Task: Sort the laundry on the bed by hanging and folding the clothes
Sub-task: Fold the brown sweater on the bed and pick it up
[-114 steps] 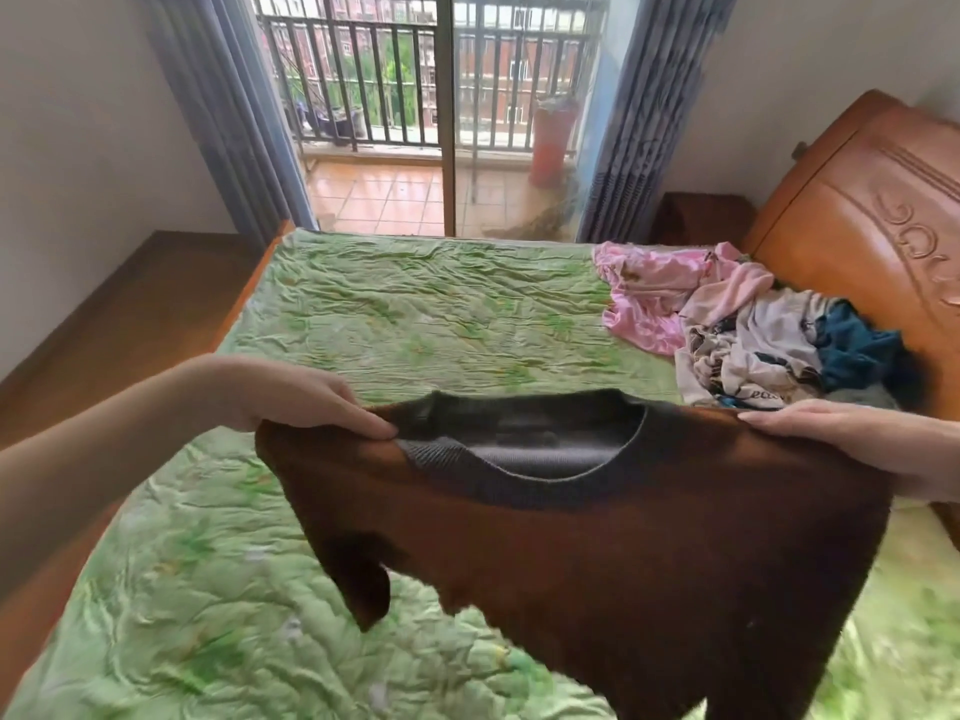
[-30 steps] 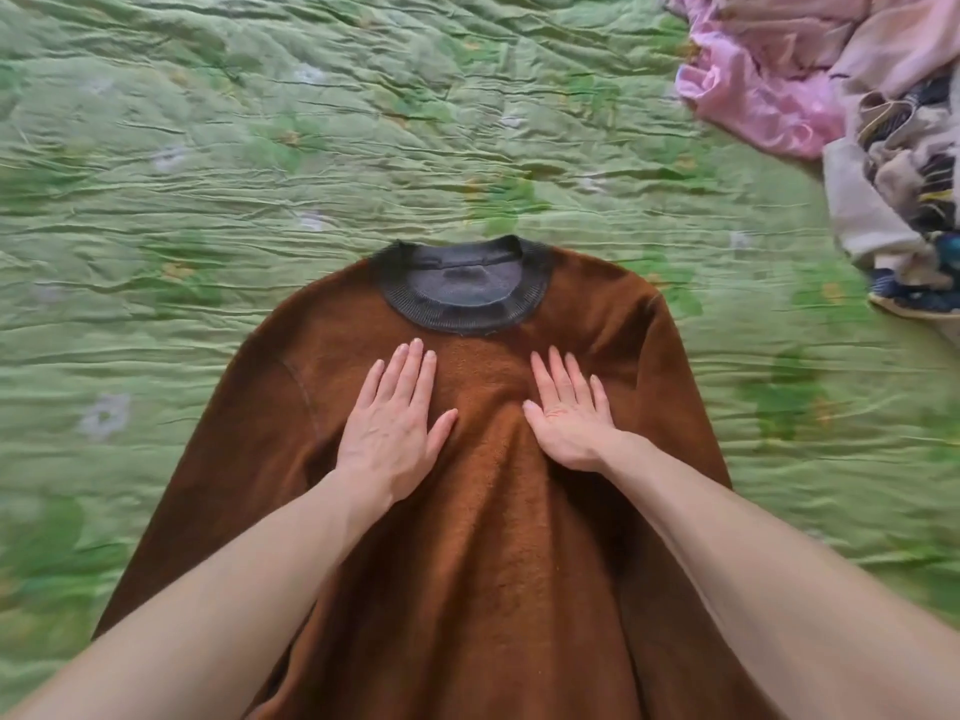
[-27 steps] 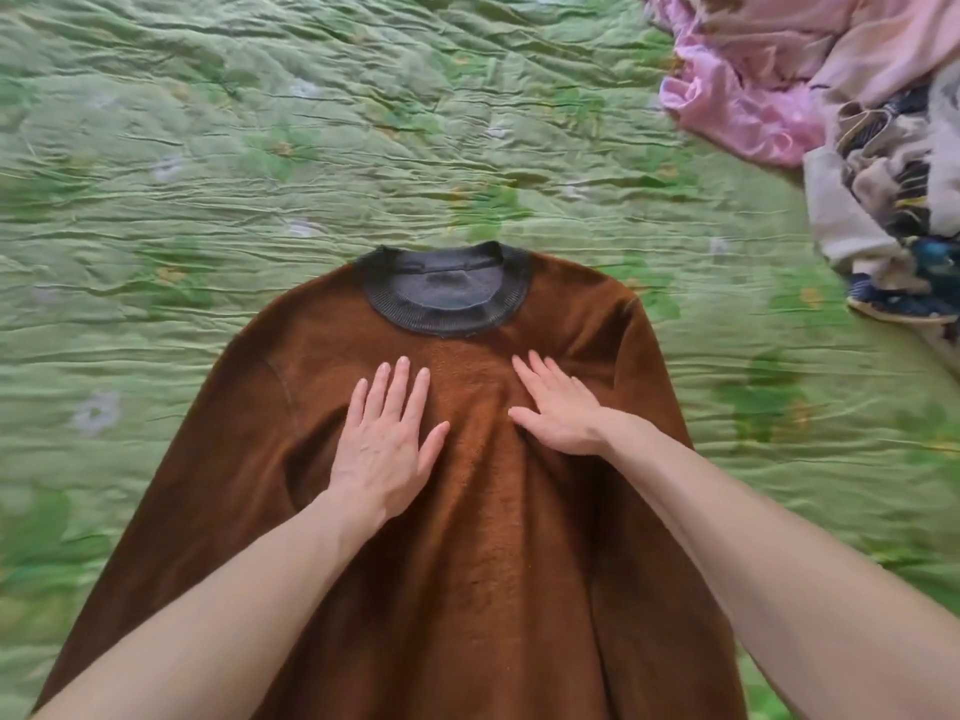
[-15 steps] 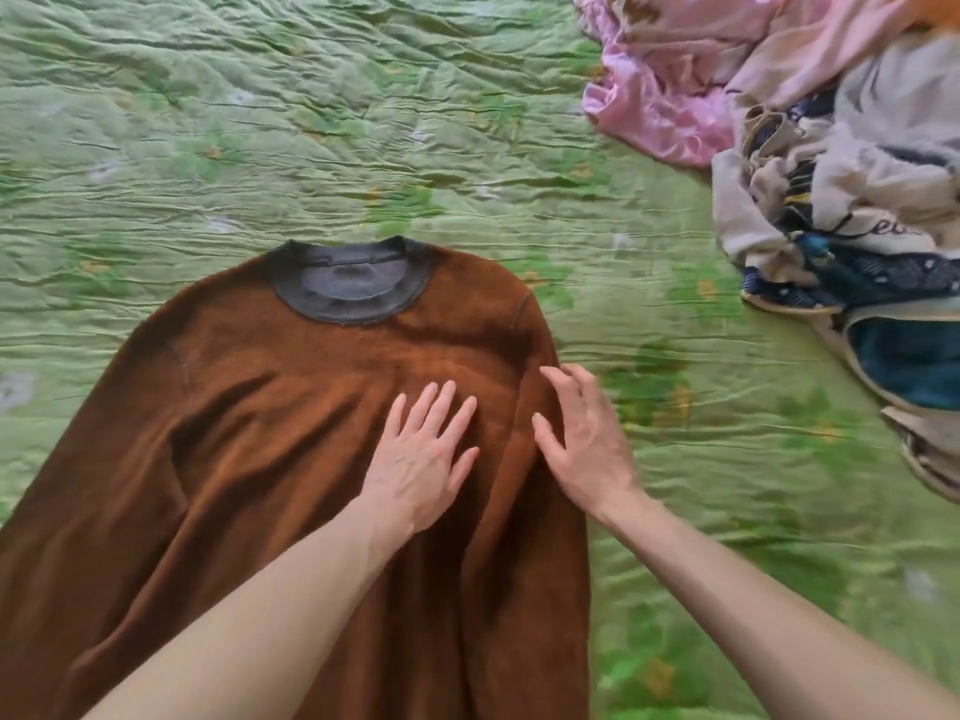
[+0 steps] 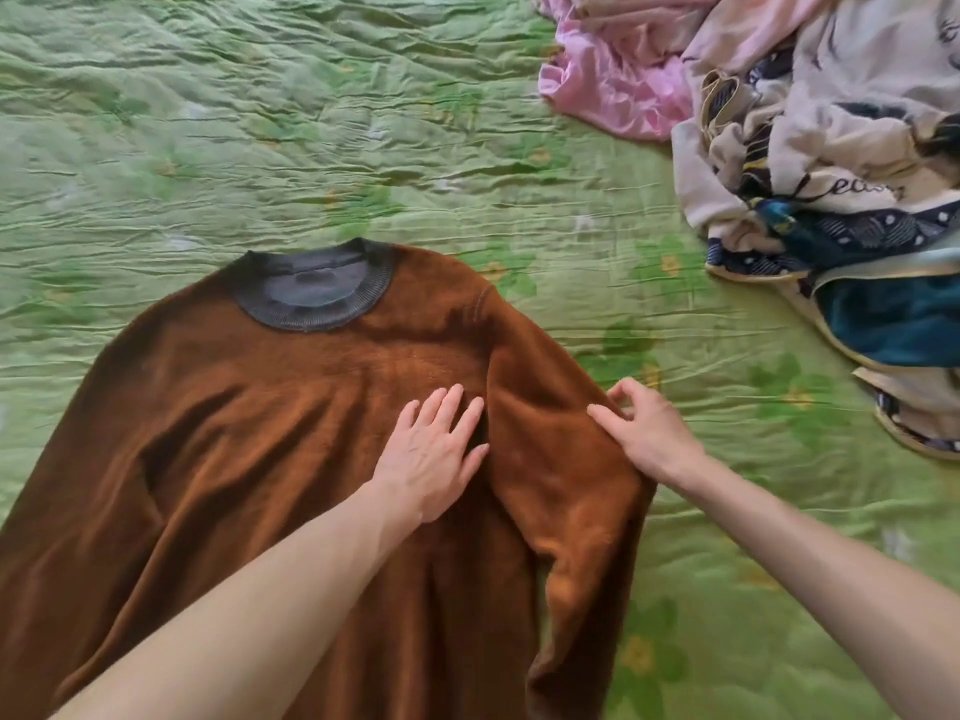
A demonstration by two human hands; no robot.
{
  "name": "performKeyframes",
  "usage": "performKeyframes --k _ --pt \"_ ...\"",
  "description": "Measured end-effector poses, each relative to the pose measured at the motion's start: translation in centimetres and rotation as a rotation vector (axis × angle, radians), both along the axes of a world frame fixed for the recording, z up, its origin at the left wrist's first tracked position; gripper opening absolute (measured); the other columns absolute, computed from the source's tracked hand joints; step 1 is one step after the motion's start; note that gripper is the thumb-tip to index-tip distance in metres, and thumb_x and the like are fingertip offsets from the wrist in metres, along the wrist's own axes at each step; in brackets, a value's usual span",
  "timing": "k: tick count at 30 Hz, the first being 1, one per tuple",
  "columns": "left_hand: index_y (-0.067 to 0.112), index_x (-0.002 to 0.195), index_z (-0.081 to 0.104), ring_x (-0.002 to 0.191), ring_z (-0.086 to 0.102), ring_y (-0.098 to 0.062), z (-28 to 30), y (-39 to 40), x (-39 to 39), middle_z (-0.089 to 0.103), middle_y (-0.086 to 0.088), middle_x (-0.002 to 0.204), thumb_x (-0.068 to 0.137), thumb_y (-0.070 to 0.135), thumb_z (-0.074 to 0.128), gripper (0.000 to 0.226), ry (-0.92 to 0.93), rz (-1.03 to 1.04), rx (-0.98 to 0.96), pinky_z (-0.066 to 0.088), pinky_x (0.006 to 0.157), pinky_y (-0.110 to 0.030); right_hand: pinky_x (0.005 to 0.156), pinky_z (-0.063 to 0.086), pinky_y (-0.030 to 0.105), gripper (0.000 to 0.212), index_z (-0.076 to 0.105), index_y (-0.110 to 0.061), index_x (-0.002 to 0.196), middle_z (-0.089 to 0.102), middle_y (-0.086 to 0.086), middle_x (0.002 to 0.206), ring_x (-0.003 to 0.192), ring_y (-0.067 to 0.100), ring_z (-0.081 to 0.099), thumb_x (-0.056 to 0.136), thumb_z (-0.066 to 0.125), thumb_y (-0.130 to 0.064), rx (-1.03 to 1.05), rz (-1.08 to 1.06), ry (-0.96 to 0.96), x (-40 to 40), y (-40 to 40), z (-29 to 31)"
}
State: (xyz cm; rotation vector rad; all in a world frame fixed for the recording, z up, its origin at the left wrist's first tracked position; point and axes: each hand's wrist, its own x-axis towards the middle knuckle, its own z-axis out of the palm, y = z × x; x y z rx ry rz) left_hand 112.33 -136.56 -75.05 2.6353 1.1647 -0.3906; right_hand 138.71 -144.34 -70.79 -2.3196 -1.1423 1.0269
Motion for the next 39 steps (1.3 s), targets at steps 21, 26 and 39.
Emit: performKeyframes --k 21,26,39 --pt "0.028 0.168 0.001 0.163 -0.005 -0.024 -3.4 7.8 8.0 0.0 -0.002 0.176 0.101 0.064 0.002 0.076 -0.106 -0.007 0.087 0.004 0.131 -0.047 0.064 0.056 0.023 0.05 0.075 -0.031 0.104 0.08 -0.001 0.098 0.084 0.019 0.076 0.069 0.085 -0.064 -0.096 -0.026 0.551 14.2 -2.7 1.1" --pt "0.031 0.166 -0.007 0.161 -0.014 -0.02 -3.9 7.8 8.1 -0.008 0.002 0.176 0.098 0.07 -0.002 0.079 -0.099 0.024 0.077 -0.001 0.131 -0.046 0.088 0.056 0.027 0.05 0.076 -0.023 0.118 0.076 0.004 0.121 0.113 0.023 0.072 0.078 0.087 -0.051 -0.382 0.183 0.634 14.7 -5.4 2.4" --pt "0.015 0.165 0.026 0.161 0.017 -0.029 -2.4 7.2 9.2 0.023 -0.014 0.172 0.107 0.05 0.023 0.068 -0.181 0.007 0.176 0.019 0.129 -0.051 0.066 0.046 0.032 0.051 0.078 -0.022 0.085 0.069 -0.007 0.068 0.064 0.005 0.059 0.079 0.072 -0.072 -0.298 0.186 -0.004 23.3 -4.5 8.1"
